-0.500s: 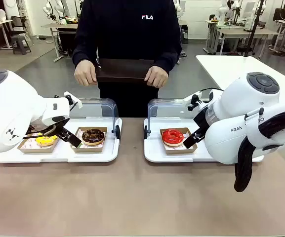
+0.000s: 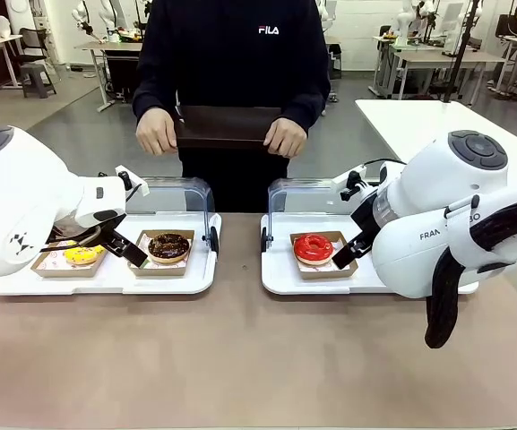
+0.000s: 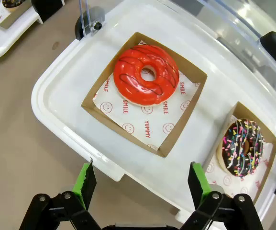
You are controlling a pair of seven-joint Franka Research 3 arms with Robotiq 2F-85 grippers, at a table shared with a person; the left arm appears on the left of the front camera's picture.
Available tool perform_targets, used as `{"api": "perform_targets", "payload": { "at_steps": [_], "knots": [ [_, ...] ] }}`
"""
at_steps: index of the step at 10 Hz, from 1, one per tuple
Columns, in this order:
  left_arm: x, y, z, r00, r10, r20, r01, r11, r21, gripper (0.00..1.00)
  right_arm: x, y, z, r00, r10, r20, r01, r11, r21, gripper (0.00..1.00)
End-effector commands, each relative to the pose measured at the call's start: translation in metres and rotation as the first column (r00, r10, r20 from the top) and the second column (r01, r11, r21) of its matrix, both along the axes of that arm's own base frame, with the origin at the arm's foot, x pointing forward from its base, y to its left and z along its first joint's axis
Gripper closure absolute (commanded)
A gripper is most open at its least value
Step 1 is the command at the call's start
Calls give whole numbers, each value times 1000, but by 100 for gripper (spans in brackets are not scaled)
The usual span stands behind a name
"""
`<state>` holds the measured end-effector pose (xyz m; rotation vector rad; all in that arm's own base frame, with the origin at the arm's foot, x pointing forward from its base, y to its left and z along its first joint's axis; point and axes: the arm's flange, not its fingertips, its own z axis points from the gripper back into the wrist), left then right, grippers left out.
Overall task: Provide the desired donut to the person.
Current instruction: Pick up and lift the Paper togo box containing the Donut pointed at by the person.
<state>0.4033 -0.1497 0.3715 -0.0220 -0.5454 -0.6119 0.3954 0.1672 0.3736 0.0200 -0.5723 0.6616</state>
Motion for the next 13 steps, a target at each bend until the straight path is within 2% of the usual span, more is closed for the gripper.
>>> {"api": "perform_targets", "payload": {
  "at_steps": [1,11,12,13],
  "knots": [
    [0,0,0,1000,0,1,0,1000,0,0,0,0,0,1000,0,0,0,1000,0,0],
    [0,0,0,1000,0,0,0,1000,0,0,0,0,0,1000,0,0,0,1000,0,0],
    [-19,12,25,998,-38,-42,37,999,-8,0,-12,-22,31,998,56,22,-56,998,6,0],
    [-38,31,46,997,-67,-40,64,996,-58,0,-27,-50,55,994,105,9,-105,994,1,0]
  ]
}}
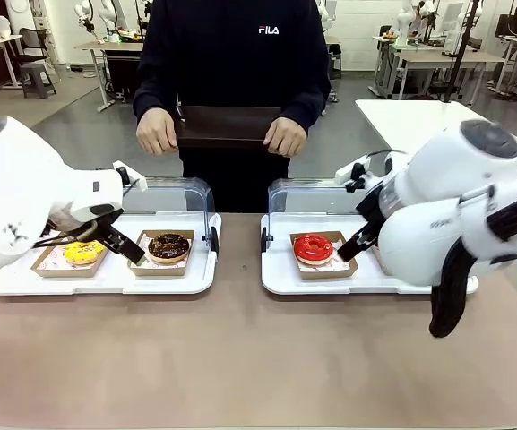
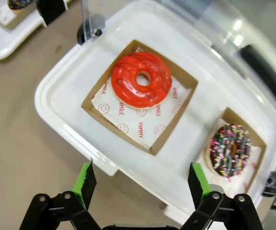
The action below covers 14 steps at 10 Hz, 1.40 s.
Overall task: Provide the desired donut to the person.
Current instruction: Pick up and lift the Paper togo box containing the Donut pointed at by the person.
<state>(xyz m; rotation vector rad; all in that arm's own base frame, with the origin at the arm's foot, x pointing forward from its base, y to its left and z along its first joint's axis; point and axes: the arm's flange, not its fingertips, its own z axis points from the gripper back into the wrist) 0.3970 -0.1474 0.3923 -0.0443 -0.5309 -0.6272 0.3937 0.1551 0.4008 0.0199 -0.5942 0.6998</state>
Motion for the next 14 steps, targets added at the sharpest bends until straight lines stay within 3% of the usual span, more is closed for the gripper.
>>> {"api": "perform_targets", "payload": {
  "at_steps": [1,4,6,8,14],
  "knots": [
    [-48,48,42,994,-105,-39,100,988,-117,0,-39,-65,46,993,121,-17,-121,993,-1,0],
    [-96,95,72,966,-256,-34,246,951,-186,0,-61,-137,77,963,267,25,-268,955,126,0],
    [-121,129,84,945,-324,36,323,916,-240,0,-68,-167,85,943,327,64,-333,933,135,0],
    [-135,155,85,931,-342,128,359,920,-157,0,-70,-193,91,940,320,120,-337,926,169,0],
    [-152,192,88,924,-316,217,356,916,-185,0,-69,-229,93,930,321,180,-357,904,235,0]
  ]
}}
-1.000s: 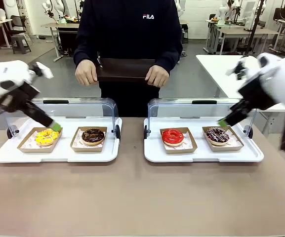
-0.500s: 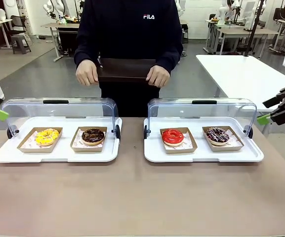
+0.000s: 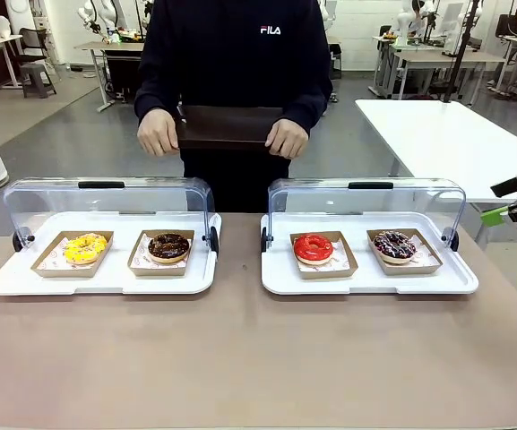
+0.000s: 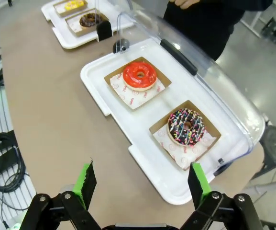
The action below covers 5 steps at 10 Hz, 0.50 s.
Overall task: Provide the desired donut to the person.
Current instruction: Pick up and lift the Paper togo box containing the Donut pointed at by the person.
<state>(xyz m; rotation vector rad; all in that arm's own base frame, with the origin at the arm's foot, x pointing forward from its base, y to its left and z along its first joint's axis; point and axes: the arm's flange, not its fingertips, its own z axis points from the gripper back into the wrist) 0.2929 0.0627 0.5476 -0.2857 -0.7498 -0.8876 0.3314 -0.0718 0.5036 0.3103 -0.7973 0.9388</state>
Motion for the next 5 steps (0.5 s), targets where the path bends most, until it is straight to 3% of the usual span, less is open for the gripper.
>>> {"api": "perform_targets", "payload": {
  "at_steps": [1,5],
  "knots": [
    [-50,-15,-68,999,-29,44,30,999,-29,0,-10,-4,-12,999,38,38,-39,999,29,0],
    [-47,-13,-63,994,-44,96,50,997,-66,0,-16,-1,-10,992,79,100,-85,995,55,0]
  ]
}}
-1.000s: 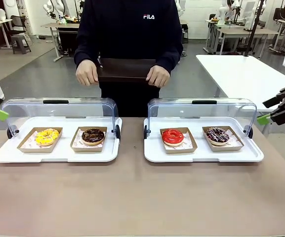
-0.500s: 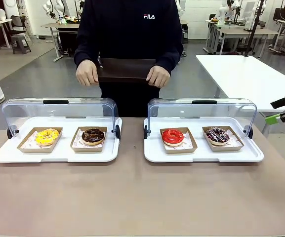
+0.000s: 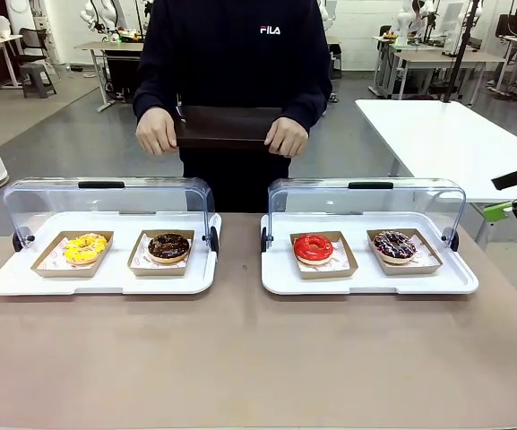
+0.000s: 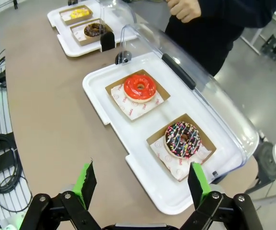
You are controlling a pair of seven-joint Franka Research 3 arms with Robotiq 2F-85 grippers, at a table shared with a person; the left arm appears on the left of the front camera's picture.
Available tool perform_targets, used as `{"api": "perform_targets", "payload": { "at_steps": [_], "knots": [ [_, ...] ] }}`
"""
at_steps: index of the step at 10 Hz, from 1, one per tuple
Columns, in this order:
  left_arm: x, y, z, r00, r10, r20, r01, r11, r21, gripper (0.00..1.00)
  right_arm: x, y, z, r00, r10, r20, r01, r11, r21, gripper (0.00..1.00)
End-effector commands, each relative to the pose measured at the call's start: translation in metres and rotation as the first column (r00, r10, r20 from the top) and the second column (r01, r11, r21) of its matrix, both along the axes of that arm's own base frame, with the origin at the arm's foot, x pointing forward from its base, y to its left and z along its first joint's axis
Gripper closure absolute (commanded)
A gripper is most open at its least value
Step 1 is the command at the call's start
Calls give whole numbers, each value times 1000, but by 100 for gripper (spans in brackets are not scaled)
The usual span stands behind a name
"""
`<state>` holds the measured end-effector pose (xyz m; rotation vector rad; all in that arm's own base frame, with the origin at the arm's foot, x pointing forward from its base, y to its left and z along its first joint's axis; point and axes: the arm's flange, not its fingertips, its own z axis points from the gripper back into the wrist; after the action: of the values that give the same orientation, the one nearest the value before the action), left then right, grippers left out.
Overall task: Provide the desired donut to the person.
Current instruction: Pick up and lift the Paper togo box containing the Donut pointed at by the person.
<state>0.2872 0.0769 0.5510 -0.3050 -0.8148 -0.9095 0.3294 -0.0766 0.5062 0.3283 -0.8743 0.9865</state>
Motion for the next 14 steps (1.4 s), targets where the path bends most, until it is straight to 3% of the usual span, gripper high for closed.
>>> {"api": "perform_targets", "payload": {
  "at_steps": [1,8,11,12,14],
  "knots": [
    [-41,-26,-66,998,-20,55,22,999,-29,0,-15,4,-10,998,34,50,-35,999,28,0],
    [-45,-23,-61,995,-29,91,32,999,-39,0,-17,9,-2,995,58,87,-59,998,18,0],
    [-43,-24,-62,996,-55,63,58,997,-43,0,-14,14,-1,996,54,69,-55,998,8,0],
    [-3,3,5,999,-23,47,24,1000,-17,0,-4,4,10,997,40,68,-40,999,0,0],
    [-3,3,5,999,-23,47,24,1000,-17,0,-4,4,10,997,40,68,-40,999,0,0]
  ]
}}
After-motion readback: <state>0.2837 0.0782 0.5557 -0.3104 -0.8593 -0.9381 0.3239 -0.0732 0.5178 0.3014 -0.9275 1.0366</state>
